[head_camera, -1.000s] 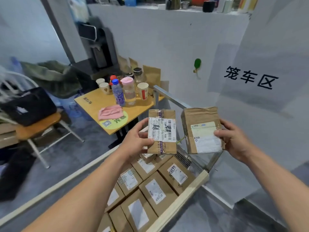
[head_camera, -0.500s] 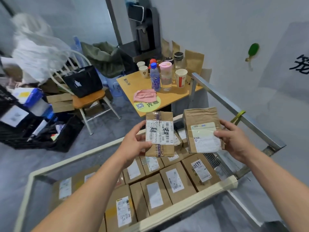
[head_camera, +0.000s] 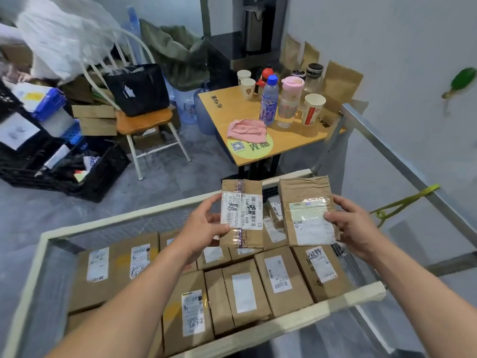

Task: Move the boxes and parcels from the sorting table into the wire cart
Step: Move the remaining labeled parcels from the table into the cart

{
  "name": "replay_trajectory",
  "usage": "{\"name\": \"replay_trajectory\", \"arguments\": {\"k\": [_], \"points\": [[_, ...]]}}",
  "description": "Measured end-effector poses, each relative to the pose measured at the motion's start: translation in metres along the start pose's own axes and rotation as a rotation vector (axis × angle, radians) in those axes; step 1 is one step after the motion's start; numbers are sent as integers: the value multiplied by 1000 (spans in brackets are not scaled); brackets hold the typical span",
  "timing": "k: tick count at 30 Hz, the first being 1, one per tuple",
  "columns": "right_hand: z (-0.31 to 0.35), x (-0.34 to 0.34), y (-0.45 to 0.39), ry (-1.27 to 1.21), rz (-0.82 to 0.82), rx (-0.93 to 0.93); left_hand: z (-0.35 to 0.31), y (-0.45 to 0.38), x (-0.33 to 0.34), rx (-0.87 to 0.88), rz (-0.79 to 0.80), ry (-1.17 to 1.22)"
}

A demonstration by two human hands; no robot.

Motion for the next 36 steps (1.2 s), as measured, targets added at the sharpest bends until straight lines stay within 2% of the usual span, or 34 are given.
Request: {"name": "replay_trajectory", "arguments": {"k": [6,13,26,36], "points": [[-28,19,-19,13,-43,49,36,-15,-23,-89,-13,-14],[-65,46,-53,37,-7,108,78,-35,-34,-188,-73,-23],[-149,82,-148,164,70,235,178,-94,-10,-402,-180,12],[-190,107,-244,291,104,225,242,-173,10,-447,-252,-86]]}}
Point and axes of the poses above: each hand's wrist, its own y-axis away from the middle knuckle, its own x-axis out of the palm, z = x × y, the point moved 9 cm from there along -y, towards the middle knuckle, and after that the axes turned 5 degrees about -z, right-handed, at the moved point
